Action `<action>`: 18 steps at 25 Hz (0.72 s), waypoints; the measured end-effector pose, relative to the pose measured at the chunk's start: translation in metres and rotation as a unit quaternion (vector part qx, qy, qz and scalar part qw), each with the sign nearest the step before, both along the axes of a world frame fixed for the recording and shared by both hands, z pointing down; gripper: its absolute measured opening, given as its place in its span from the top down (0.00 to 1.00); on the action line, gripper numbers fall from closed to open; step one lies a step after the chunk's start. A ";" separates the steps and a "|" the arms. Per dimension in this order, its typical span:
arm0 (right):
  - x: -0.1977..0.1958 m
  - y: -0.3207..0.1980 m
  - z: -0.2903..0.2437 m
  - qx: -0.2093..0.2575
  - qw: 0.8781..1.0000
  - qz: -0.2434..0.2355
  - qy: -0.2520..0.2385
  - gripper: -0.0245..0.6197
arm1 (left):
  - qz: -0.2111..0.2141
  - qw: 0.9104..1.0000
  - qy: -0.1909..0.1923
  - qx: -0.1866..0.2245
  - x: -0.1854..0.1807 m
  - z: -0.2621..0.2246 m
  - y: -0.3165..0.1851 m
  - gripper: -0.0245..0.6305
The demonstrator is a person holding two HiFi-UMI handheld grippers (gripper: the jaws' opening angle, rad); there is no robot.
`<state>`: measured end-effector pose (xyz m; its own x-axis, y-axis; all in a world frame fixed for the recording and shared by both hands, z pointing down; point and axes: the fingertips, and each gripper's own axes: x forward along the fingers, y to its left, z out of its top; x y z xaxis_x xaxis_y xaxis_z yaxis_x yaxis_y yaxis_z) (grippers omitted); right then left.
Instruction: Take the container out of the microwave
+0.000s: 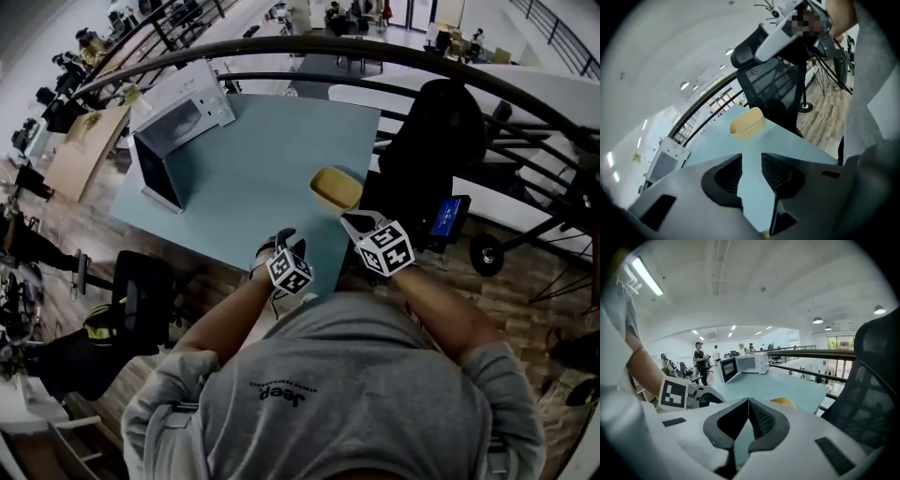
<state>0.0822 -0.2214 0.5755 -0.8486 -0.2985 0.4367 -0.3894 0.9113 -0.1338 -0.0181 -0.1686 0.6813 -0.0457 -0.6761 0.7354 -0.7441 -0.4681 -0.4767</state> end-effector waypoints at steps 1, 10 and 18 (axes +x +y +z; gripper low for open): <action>-0.004 0.006 0.003 -0.003 1.000 -0.008 -0.005 0.93 | -0.018 1.000 0.014 -0.002 -0.004 0.001 0.014 0.75; -0.007 0.069 0.031 -0.053 0.998 -0.035 0.004 0.93 | -0.066 0.993 0.100 -0.006 0.002 -0.009 0.102 0.85; -0.014 0.084 0.025 -0.050 0.998 0.019 0.019 0.93 | -0.061 0.985 0.155 0.044 -0.062 -0.042 0.116 0.91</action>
<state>0.0678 -0.1372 0.6004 -0.8200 -0.2841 0.4968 -0.4303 0.8785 -0.2078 -0.0798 -0.0526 0.6388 0.0866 -0.7410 0.6659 -0.9087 -0.3328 -0.2522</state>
